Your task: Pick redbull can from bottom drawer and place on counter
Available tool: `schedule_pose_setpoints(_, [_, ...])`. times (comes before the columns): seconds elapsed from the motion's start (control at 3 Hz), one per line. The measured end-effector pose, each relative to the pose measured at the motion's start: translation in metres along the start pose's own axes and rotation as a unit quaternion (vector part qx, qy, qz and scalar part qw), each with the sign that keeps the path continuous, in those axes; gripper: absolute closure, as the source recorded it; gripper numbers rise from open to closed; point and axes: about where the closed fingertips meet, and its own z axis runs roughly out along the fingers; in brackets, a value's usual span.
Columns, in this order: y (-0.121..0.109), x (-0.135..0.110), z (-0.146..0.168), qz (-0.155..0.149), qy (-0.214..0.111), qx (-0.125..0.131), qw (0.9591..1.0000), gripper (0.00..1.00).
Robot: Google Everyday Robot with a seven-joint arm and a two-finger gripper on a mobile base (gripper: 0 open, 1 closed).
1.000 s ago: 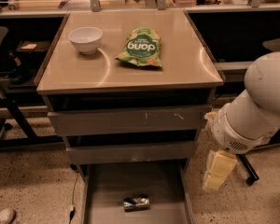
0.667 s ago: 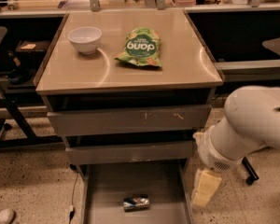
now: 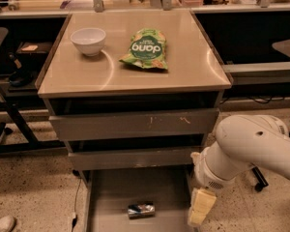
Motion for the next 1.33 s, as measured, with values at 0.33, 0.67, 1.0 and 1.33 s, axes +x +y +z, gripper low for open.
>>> schedule_pose_setpoints(0.33, [0.005,0.0,0.034,0.013,-0.019,-0.013,0.9996,0.0])
schedule_pose_setpoints(0.67, [0.001,0.0,0.09,0.031,-0.042,-0.03,0.9982,0.0])
schedule_pose_setpoints(1.0, [-0.004,-0.003,0.144,0.046,-0.055,-0.046,0.9964,0.0])
schedule_pose_setpoints(1.33, [-0.004,-0.003,0.144,0.046,-0.055,-0.046,0.9964,0.0])
